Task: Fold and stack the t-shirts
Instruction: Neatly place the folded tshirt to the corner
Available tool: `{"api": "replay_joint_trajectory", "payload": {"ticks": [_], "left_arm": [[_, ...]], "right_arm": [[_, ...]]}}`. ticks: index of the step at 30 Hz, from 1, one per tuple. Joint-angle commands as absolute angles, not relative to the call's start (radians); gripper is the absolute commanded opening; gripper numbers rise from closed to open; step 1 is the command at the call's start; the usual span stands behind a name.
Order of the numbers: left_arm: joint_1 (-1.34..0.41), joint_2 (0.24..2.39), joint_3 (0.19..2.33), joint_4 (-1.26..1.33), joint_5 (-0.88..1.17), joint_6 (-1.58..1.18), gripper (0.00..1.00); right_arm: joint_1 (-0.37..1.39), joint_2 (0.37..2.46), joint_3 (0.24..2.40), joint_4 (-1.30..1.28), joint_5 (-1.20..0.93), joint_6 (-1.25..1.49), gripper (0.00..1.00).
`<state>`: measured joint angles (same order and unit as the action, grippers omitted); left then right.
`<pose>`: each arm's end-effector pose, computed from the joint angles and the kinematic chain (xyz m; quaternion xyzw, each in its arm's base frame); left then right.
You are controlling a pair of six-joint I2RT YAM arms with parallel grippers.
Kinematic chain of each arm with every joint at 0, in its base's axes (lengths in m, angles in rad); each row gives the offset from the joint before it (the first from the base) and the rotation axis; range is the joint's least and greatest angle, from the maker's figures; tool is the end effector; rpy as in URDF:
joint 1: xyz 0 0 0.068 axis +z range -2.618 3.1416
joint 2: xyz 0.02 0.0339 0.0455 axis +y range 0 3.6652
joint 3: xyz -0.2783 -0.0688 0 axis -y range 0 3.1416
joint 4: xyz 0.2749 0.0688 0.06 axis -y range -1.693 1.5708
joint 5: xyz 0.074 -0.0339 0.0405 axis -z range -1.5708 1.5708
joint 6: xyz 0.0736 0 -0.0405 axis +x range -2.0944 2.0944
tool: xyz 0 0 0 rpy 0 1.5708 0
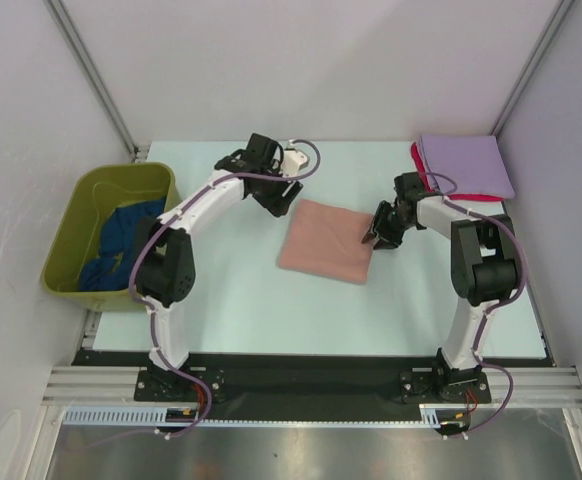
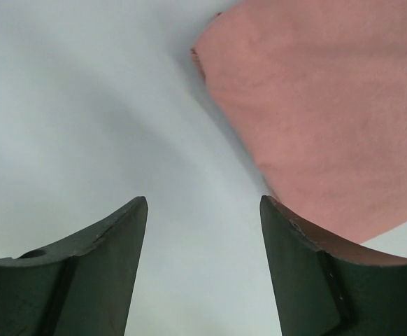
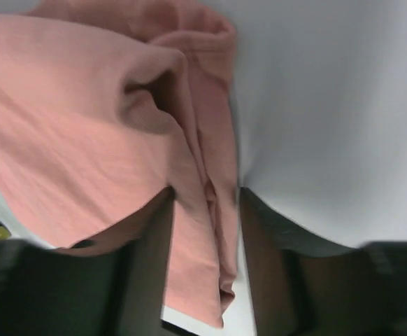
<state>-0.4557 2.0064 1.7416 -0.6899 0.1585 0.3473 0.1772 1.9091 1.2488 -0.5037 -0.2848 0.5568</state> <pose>0.4467 -0.2319 0.2321 0.3933 0.8650 -0.0917 0.2977 0.4132 0.0950 0.1220 0.1548 0.9575 0.2015 0.1368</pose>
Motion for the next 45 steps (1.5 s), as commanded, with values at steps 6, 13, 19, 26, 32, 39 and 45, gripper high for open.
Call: {"api": "replay_joint_trajectory", "payload": {"ticks": [6,13,19,26,32,39,45], "left_arm": [[-0.399,1.833,1.672,-0.664,0.124,0.333,0.72],[-0.364,1.801,1.678,-0.696,0.072,0.379,0.72],[-0.334,1.773,1.681,-0.695,0.023,0.428,0.72],[-0.327,1.789,1.706,-0.710,-0.047,0.471,0.72],[-0.325,1.801,1.721,-0.745,-0.054,0.471,0.72],[-0.325,1.825,1.732,-0.779,-0.063,0.469,0.72],[-0.325,1.836,1.736,-0.775,-0.098,0.482,0.72]], "right_arm": [[0.129,1.960,1.253,-0.338,-0.439,0.526,0.02],[0.095,2.028,1.543,-0.550,-0.387,0.342,0.00],[0.081,2.163,1.941,-0.820,-0.204,0.129,0.00],[0.075,2.446,2.487,-1.075,0.164,0.002,0.00],[0.061,2.379,2.473,-0.873,0.383,-0.141,0.00],[0.057,2.353,2.533,-0.703,0.433,-0.239,0.00],[0.037,2.368,2.554,-0.592,0.523,-0.379,0.00]]}}
